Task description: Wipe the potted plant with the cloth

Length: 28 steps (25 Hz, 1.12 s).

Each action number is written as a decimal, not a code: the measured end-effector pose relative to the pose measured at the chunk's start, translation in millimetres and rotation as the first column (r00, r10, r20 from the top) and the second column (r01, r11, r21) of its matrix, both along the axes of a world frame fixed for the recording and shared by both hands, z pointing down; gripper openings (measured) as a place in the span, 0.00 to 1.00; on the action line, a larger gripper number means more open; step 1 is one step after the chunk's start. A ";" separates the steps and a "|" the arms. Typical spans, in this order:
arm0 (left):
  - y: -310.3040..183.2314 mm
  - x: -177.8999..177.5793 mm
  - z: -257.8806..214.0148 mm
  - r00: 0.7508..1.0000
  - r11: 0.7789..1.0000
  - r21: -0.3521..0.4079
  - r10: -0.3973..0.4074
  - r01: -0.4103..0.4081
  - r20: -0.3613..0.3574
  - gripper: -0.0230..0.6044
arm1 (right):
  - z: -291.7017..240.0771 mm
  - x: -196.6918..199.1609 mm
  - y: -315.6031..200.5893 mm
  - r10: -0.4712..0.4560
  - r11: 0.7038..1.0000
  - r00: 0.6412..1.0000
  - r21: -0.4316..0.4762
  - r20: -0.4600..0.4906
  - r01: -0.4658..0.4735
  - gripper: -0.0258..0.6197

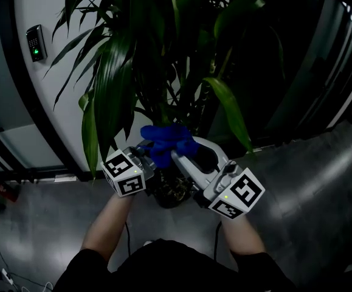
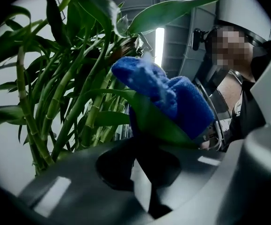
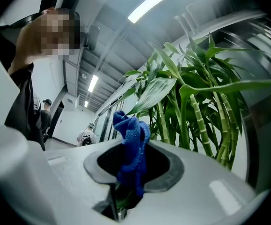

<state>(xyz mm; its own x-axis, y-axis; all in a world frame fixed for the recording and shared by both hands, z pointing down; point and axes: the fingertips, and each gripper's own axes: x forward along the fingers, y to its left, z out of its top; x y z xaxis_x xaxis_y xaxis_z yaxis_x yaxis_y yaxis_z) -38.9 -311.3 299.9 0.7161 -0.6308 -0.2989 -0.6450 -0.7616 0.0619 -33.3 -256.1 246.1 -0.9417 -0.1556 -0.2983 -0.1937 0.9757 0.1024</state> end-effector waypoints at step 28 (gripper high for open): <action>-9.8 -23.2 -2.5 0.989 0.990 -0.044 -0.136 0.133 -0.064 0.05 | 64.2 9.0 17.9 -0.075 0.992 0.994 -0.106 -0.078 0.066 0.21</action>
<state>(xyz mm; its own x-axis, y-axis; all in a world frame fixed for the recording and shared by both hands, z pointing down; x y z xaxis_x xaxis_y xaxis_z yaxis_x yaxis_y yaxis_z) -62.1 -321.2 297.3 0.6035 -0.7321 -0.3160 -0.7348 -0.6645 0.1362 -24.2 -238.2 310.3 -0.9719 -0.1141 -0.2059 -0.1193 0.9928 0.0131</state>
